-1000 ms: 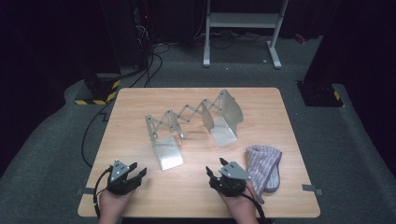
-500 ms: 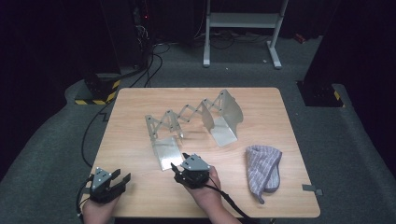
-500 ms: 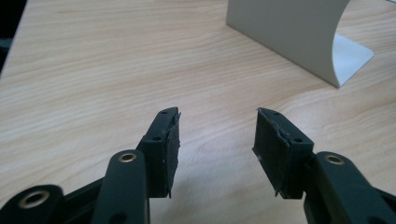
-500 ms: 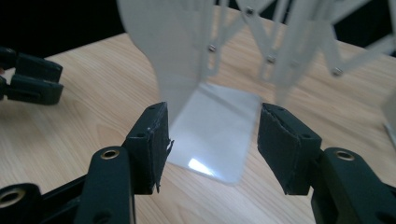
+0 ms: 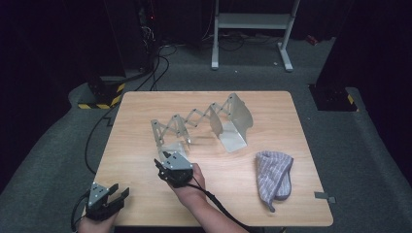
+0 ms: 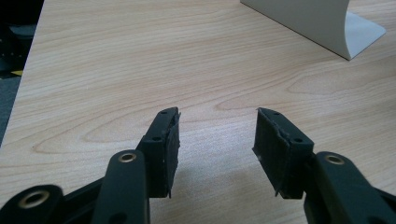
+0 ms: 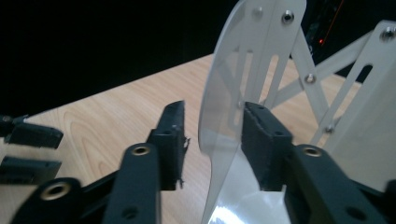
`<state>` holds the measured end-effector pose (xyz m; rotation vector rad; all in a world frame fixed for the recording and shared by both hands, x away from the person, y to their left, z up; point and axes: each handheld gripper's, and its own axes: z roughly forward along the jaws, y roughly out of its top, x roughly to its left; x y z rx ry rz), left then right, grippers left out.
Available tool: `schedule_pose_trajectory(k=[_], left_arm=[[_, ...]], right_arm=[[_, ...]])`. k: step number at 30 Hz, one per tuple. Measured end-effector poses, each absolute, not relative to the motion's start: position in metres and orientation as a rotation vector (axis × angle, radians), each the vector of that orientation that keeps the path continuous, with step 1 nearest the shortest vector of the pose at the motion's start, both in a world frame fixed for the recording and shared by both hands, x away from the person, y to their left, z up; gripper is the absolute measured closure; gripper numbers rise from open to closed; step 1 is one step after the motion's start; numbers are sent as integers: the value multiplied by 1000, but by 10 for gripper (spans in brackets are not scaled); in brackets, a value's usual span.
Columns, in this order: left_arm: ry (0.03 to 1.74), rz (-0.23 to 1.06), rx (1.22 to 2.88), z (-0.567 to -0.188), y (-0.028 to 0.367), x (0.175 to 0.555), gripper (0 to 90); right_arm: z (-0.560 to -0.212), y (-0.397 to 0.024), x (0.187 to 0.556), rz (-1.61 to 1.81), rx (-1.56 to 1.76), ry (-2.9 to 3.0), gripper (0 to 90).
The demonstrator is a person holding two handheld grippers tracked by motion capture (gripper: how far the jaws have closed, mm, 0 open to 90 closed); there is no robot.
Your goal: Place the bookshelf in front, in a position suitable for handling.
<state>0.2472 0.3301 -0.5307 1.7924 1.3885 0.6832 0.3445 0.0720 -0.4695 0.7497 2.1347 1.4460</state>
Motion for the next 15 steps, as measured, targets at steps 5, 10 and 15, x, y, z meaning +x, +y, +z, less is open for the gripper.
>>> schedule_pose_trajectory(k=[5, 10, 15], left_arm=[[1381, 676, 1800, -531, 328, 249, 501], [1361, 669, 1813, -531, 323, 253, 501], [1335, 652, 1828, -532, 316, 259, 501]], right_arm=[[-467, 71, 344, 1412, 734, 2124, 797], [-465, 58, 343, 1394, 779, 2116, 854], [-465, 26, 338, 1422, 824, 2119, 897]])
